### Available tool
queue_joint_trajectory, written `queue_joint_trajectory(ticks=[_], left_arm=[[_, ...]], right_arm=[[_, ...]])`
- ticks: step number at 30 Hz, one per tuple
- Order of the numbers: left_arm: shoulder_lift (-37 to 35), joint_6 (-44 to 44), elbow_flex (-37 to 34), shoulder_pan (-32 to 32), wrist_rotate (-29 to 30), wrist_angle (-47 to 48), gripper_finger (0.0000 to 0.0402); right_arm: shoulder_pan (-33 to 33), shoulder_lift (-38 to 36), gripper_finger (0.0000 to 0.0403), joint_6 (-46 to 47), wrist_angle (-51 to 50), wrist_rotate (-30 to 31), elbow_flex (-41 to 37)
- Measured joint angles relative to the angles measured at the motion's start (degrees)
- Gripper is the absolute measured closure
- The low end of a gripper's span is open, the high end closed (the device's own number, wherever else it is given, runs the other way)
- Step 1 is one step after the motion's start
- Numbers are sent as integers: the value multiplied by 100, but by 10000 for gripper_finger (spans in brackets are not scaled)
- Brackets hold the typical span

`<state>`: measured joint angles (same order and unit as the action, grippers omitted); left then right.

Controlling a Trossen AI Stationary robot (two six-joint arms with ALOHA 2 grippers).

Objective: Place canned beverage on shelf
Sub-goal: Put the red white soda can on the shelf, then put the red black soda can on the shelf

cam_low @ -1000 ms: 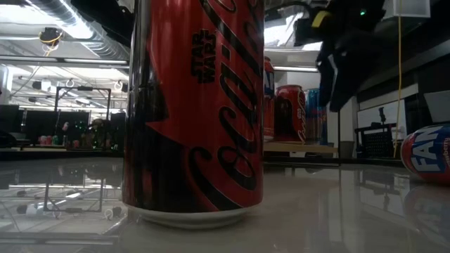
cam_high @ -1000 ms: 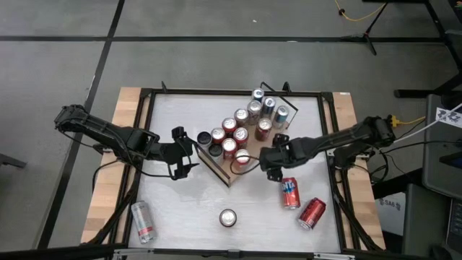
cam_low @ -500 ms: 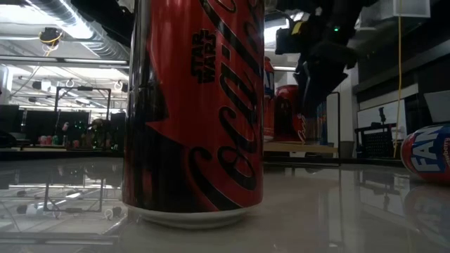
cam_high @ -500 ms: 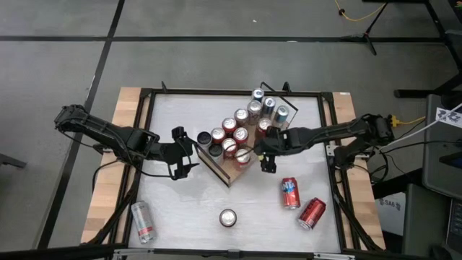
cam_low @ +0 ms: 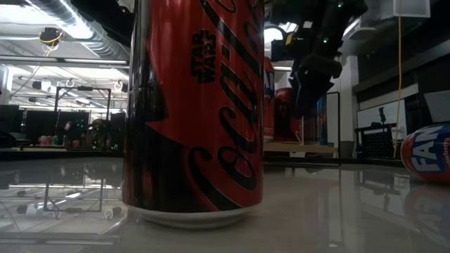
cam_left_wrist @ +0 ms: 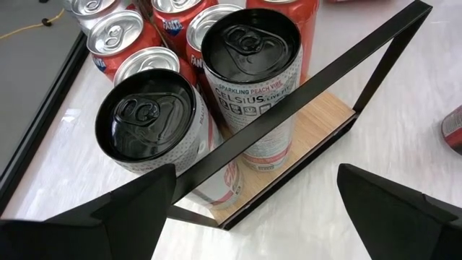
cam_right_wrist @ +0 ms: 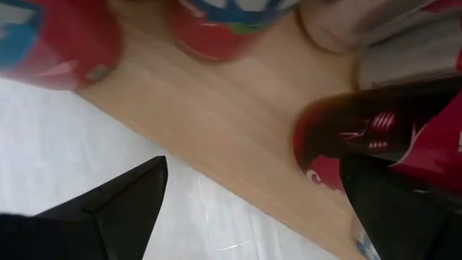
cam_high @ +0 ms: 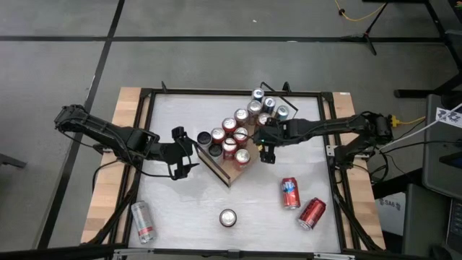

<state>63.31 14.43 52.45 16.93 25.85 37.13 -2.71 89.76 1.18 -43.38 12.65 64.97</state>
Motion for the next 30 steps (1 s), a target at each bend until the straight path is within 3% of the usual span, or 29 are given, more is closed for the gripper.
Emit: queue_joint_trajectory(ticks=[12,18,27,30], left_arm=[[-1,0,0,0,0,-38,24],[0,4,0,-2,0,-38,24],[0,20,0,-2,0,-38,24],[0,17,0,-2,0,-38,24]], right_arm=[[-261,0,4,-154,43,10,0],[-149,-21,4,-121,36,-433,9],[221,-26,4,32,-1203,-393,895],[287,-33,4,32,-1670,4,1316]])
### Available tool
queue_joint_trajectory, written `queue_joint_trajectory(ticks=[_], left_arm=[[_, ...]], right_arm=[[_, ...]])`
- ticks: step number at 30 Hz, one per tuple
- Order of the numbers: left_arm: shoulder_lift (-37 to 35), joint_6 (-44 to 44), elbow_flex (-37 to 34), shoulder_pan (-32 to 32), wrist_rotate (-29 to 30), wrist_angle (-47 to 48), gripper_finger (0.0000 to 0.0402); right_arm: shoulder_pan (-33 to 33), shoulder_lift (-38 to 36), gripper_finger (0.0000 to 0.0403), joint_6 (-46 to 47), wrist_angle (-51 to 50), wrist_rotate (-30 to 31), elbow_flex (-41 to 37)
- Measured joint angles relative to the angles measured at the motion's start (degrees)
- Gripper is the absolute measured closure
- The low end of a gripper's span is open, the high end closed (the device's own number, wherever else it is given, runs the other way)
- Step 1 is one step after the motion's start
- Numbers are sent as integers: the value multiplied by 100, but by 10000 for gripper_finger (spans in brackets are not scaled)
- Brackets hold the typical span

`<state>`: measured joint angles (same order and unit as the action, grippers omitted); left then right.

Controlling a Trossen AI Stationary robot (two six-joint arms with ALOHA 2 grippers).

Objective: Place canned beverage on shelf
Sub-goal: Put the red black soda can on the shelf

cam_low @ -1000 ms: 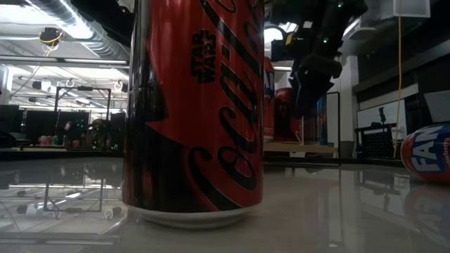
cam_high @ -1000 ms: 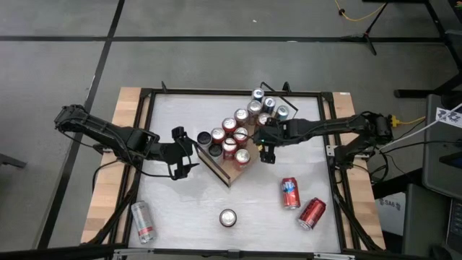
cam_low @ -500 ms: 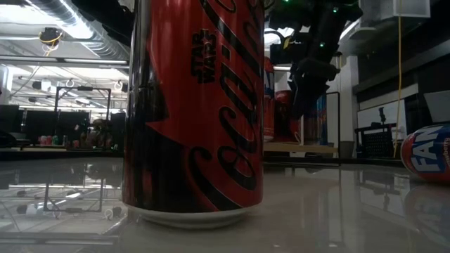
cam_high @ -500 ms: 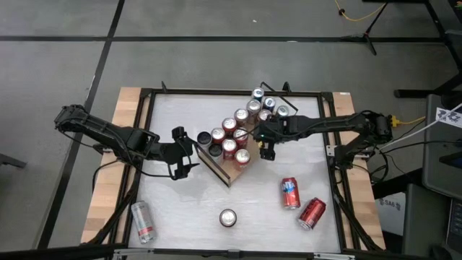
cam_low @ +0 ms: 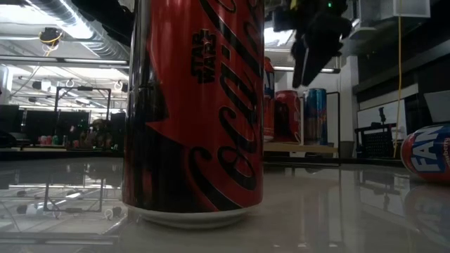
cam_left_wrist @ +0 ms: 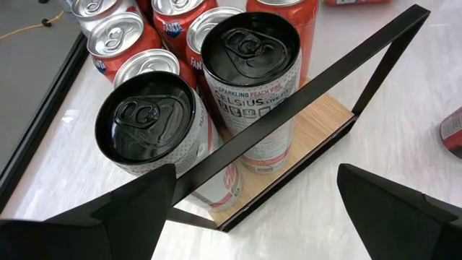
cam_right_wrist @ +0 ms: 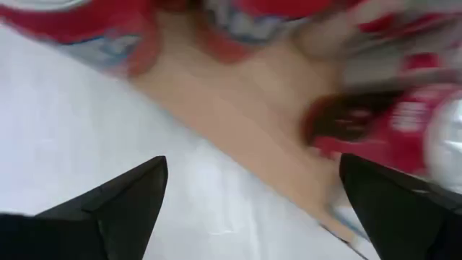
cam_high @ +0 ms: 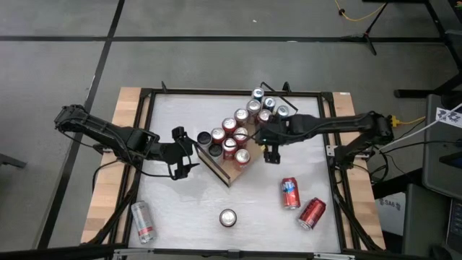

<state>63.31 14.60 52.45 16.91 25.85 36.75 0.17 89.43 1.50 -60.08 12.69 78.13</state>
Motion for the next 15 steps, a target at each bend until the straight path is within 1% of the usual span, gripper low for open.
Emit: queue_joint_trajectory(ticks=[4,7,12,15], left_arm=[[0,-1,0,0,0,0,24],[-2,-1,0,0,0,0,24],[0,-1,0,0,0,0,24],[0,1,0,0,0,0,24]], right_arm=[[-22,-2,4,-40,-413,809,474],[-107,-2,4,-234,-487,1280,686],[-173,-2,4,-749,-440,1474,810],[-173,-2,4,-777,-452,1477,810]])
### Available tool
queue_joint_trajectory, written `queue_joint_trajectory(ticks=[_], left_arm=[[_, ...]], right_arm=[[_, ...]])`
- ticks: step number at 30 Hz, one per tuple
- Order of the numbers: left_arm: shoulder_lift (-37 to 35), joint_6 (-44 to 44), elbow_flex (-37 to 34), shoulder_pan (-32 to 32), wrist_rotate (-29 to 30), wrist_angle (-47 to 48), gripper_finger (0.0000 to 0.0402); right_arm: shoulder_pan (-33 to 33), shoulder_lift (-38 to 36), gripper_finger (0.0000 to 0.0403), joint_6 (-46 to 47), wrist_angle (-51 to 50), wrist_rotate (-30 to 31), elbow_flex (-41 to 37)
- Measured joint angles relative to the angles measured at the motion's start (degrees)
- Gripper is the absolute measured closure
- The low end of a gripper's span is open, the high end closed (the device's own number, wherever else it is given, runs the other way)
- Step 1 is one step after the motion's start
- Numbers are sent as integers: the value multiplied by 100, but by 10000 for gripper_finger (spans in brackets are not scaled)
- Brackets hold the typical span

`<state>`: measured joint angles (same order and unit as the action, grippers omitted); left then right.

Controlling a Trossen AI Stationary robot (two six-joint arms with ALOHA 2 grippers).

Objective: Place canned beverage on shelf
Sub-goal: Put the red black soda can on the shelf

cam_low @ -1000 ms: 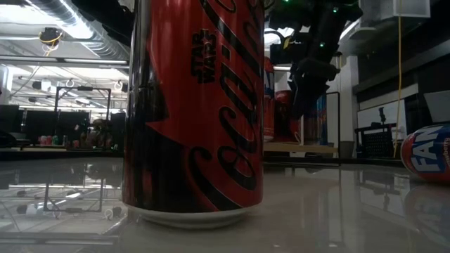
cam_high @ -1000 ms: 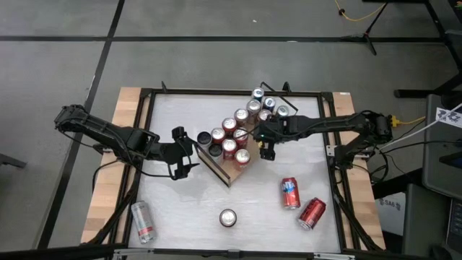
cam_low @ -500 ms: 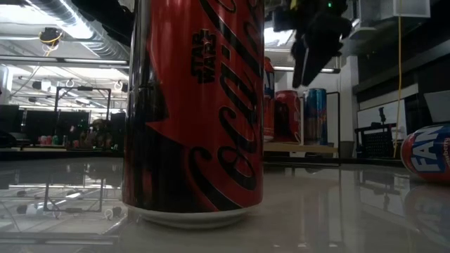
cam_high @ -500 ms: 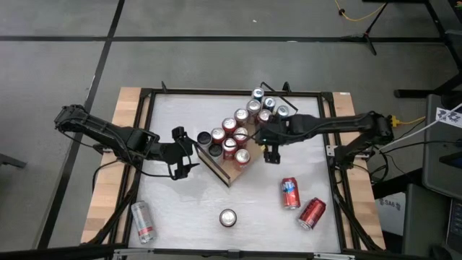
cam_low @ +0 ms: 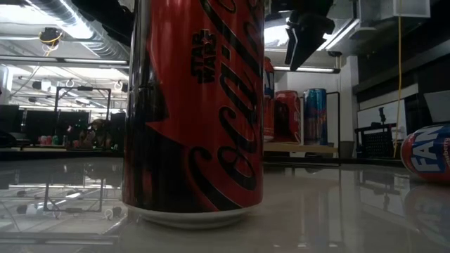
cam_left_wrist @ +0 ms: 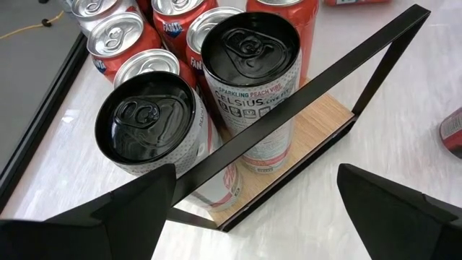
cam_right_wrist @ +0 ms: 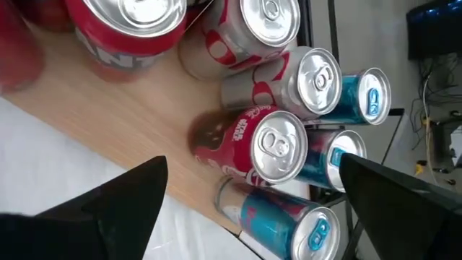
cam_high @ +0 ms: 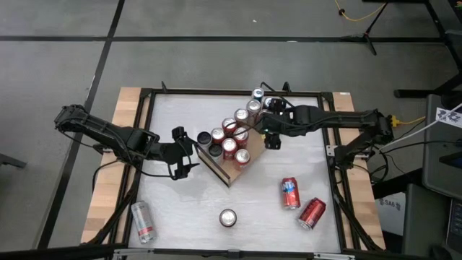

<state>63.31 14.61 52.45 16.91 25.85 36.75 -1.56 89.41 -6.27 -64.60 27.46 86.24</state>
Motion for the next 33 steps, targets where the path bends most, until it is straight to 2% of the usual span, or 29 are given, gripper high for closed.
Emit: queue_joint_trajectory(ticks=[4,10,12,20,24,30,33], left_arm=[[0,-1,0,0,0,-1,24],[0,0,0,0,-2,0,24],[0,0,0,0,0,-2,24],[0,0,0,0,0,0,24],[0,0,0,0,-1,0,24],[0,-6,0,0,-2,0,24],[-1,-9,0,0,-2,0,24]], right_arm=[[11,0,4,307,-2,-293,0],[99,0,4,1419,-326,-1869,2],[216,0,4,1889,-550,-2202,2],[1174,0,4,4405,-1444,-2713,2],[1787,0,4,5678,-1495,-3019,2],[2823,0,4,6814,-1497,-3266,2],[3310,0,4,7759,-1496,-3308,2]])
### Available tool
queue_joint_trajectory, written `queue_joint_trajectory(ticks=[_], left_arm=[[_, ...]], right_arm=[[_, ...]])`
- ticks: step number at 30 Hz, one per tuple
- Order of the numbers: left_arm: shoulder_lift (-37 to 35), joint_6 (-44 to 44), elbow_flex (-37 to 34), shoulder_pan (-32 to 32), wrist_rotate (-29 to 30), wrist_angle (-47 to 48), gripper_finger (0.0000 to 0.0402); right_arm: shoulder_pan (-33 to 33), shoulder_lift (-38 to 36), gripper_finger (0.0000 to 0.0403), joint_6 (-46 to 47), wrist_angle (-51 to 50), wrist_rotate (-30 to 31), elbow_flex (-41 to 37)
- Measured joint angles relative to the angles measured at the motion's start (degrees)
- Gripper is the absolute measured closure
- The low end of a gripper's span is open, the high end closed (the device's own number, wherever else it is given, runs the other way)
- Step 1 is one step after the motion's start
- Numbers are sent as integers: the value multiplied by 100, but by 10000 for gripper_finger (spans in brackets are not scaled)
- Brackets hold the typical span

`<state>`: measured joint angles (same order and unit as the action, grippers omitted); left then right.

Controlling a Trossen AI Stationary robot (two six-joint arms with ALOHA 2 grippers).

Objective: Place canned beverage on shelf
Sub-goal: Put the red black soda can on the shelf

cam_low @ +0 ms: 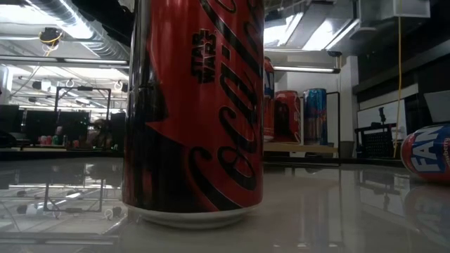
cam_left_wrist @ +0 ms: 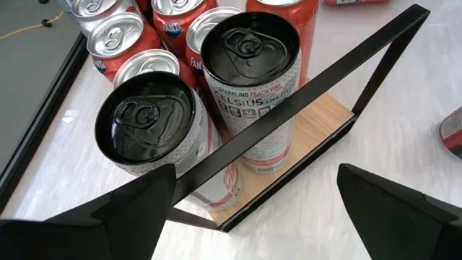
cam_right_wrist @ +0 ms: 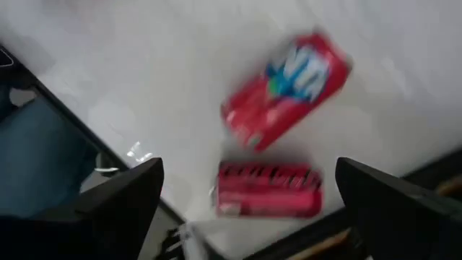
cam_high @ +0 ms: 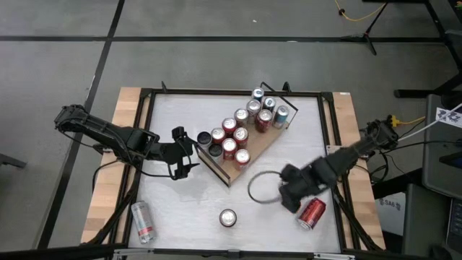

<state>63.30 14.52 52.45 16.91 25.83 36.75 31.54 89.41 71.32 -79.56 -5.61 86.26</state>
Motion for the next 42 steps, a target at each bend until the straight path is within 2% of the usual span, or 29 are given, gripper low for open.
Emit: queue_joint_trajectory(ticks=[5,12,17,21,42], left_arm=[[1,7,0,4,0,0,24],[1,7,0,4,-1,0,24],[1,7,2,9,-1,2,24],[1,7,2,9,-1,2,24],[1,37,2,17,-36,2,24]], right_arm=[[727,0,4,1875,1,9,0],[1760,156,4,4630,23,379,-40],[2364,441,4,6051,21,368,-94],[2573,745,4,6219,10,325,-94],[2408,1866,4,6194,-220,368,-98]])
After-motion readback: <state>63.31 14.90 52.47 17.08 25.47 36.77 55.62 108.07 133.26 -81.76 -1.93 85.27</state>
